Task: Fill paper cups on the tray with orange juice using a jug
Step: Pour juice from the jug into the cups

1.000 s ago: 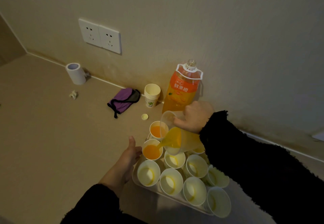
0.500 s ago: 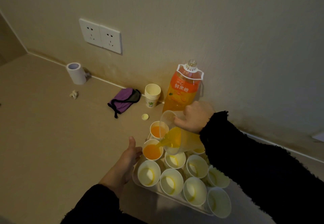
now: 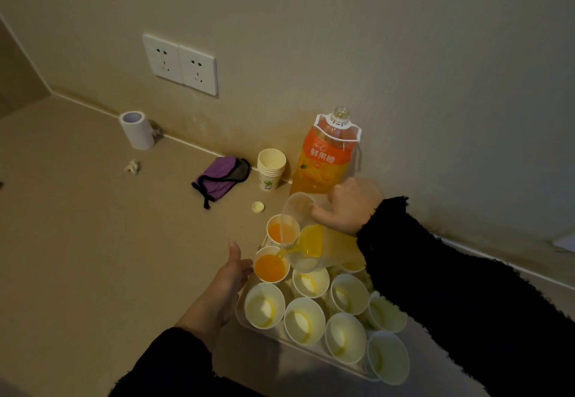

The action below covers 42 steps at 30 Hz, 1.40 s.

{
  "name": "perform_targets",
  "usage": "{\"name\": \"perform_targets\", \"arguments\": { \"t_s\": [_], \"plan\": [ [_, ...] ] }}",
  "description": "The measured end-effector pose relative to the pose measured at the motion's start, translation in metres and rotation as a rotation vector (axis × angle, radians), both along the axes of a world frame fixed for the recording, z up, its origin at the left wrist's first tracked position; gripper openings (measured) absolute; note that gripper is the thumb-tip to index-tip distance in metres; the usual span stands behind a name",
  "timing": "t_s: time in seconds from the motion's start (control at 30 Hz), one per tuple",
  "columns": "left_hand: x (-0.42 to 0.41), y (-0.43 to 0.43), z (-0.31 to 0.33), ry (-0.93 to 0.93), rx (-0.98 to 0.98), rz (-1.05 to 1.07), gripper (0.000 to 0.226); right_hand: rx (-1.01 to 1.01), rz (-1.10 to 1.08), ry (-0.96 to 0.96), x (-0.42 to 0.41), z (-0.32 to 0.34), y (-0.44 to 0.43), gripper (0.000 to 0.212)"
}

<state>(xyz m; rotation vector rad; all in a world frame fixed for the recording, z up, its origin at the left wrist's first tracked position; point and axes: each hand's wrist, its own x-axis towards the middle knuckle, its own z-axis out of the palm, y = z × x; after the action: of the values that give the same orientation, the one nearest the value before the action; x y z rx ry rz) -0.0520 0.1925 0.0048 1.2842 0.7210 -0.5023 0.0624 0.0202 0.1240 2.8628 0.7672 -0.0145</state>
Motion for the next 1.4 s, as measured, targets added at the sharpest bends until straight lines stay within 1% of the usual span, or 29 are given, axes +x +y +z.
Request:
{"name": "perform_targets", "arguments": {
  "t_s": [0.23, 0.37, 0.67, 0.77, 0.87, 0.97, 1.07, 1.2, 1.33, 1.4],
  "plan": [
    [-0.004, -0.001, -0.001, -0.026, -0.008, 0.017, 0.081, 0.038, -0.002, 0.012, 0.001, 0.0, -0.005, 0.061],
    [-0.005, 0.003, -0.012, -0.011, -0.003, 0.047, 0.083, 0.044, 0.02, -0.021, -0.001, 0.001, -0.01, 0.063],
    [-0.012, 0.005, -0.018, 0.084, 0.026, 0.056, 0.088, 0.005, 0.118, -0.025, -0.013, 0.006, -0.013, 0.065],
    [-0.015, 0.004, -0.017, 0.097, 0.047, 0.042, 0.088, 0.012, 0.13, -0.022, -0.017, 0.005, -0.012, 0.07],
    [-0.018, 0.007, -0.021, 0.116, 0.077, 0.015, 0.089, -0.006, 0.157, -0.058, -0.021, 0.003, -0.009, 0.073],
    [-0.022, 0.008, -0.026, 0.143, 0.096, -0.002, 0.093, -0.046, 0.18, -0.092, -0.025, 0.003, -0.006, 0.07],
    [-0.023, 0.008, -0.025, 0.176, 0.072, 0.009, 0.092, -0.029, 0.194, -0.078, -0.027, 0.001, -0.002, 0.065],
    [-0.026, 0.01, -0.023, 0.227, -0.005, 0.015, 0.094, -0.016, 0.224, -0.078, -0.031, -0.002, 0.002, 0.066],
    [-0.03, 0.009, -0.023, 0.247, -0.032, 0.013, 0.092, -0.042, 0.256, -0.053, -0.034, -0.004, 0.004, 0.067],
    [-0.03, 0.009, -0.024, 0.257, -0.049, 0.011, 0.093, -0.053, 0.269, -0.06, -0.034, -0.005, 0.004, 0.065]
  ]
}}
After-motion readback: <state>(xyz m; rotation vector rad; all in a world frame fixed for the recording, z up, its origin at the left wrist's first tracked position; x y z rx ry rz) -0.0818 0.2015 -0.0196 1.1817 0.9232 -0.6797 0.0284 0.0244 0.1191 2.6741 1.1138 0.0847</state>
